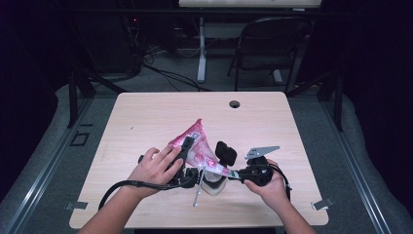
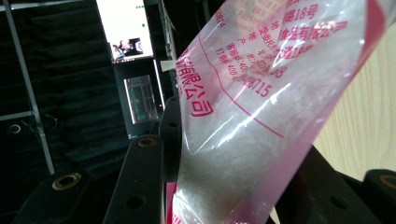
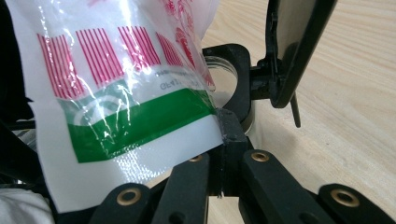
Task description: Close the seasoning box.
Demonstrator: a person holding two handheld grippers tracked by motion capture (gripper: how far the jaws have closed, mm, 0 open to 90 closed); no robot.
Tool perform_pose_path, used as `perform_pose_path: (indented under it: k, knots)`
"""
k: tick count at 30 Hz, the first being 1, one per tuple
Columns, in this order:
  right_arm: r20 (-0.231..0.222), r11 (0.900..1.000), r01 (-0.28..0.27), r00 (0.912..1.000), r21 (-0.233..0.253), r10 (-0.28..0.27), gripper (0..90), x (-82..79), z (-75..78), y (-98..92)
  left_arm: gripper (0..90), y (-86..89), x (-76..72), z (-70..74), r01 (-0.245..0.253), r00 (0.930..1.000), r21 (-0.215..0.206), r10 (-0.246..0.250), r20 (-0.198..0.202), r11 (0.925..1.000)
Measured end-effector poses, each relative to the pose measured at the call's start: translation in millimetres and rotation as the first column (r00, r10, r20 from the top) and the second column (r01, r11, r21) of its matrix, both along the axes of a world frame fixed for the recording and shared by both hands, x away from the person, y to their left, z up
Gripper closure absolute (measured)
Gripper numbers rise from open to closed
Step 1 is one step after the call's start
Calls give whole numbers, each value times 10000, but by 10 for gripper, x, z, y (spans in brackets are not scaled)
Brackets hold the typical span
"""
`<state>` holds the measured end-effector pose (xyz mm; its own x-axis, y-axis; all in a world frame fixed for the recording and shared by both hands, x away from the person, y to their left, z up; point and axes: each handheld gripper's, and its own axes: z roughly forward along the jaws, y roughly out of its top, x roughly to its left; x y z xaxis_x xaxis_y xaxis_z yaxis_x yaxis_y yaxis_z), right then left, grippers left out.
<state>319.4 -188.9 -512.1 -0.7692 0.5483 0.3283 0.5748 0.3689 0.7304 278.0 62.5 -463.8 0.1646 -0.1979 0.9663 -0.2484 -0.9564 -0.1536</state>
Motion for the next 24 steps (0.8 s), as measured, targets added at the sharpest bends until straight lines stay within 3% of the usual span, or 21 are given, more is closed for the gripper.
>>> perform_pose_path:
  k: [24]
  knots:
    - [-22, 10000, 13, 10000, 12, -13, 900, 0, 3, -7, 662, -17, -13, 24, 71, 9998, 41, -72, 196, 10000]
